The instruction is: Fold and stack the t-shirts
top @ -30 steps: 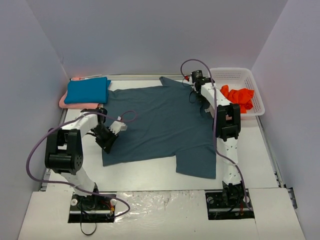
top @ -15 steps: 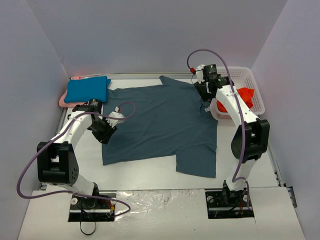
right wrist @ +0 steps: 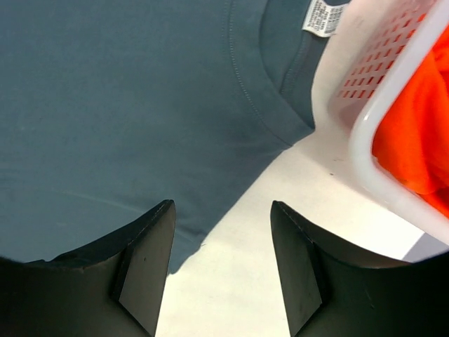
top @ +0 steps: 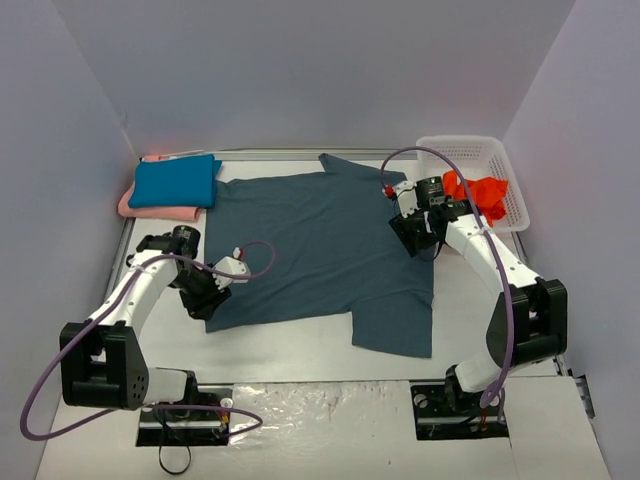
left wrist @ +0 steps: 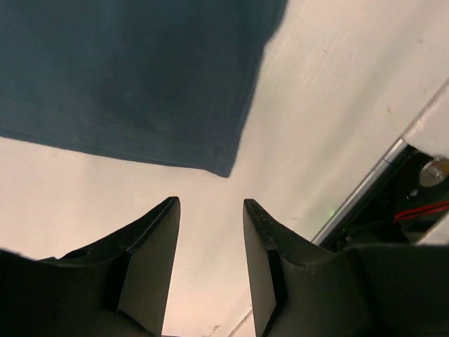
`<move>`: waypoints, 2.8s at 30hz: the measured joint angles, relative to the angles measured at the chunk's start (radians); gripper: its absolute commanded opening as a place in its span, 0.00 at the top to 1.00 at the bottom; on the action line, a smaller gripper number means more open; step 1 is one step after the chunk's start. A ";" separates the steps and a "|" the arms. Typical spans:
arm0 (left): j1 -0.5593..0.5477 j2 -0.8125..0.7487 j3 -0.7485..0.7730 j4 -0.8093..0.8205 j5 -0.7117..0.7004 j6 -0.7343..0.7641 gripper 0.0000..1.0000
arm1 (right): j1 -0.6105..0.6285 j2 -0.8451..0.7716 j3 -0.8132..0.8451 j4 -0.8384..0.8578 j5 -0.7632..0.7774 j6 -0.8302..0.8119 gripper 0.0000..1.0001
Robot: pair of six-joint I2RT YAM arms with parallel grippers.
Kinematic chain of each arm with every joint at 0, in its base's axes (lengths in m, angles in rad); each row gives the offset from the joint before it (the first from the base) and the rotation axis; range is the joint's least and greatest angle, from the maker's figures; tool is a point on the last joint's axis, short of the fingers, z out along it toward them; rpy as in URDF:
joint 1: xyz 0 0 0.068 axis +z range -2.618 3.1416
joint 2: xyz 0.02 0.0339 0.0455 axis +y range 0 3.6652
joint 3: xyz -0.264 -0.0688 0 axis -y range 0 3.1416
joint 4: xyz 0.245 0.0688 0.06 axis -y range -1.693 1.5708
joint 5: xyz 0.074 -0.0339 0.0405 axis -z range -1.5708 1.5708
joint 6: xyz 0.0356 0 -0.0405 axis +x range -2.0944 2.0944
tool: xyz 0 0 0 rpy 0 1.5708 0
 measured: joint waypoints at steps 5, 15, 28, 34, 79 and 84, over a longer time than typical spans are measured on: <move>0.000 0.017 -0.051 -0.075 0.008 0.078 0.56 | -0.008 -0.010 -0.048 0.031 -0.030 0.005 0.47; -0.027 0.080 -0.048 -0.123 0.012 0.136 0.55 | -0.027 -0.003 -0.064 0.058 -0.031 0.011 0.47; -0.076 0.174 0.006 -0.055 -0.108 0.077 0.60 | -0.034 0.000 -0.064 0.068 -0.030 0.018 0.48; -0.138 0.223 0.026 -0.029 -0.145 0.022 0.62 | -0.034 0.015 -0.064 0.072 -0.020 0.021 0.48; -0.325 0.275 -0.098 0.123 -0.364 -0.236 0.87 | -0.035 0.015 -0.064 0.083 0.037 0.025 0.47; -0.331 0.296 -0.087 0.115 -0.380 -0.259 0.98 | -0.035 0.015 -0.064 0.090 0.040 0.024 0.47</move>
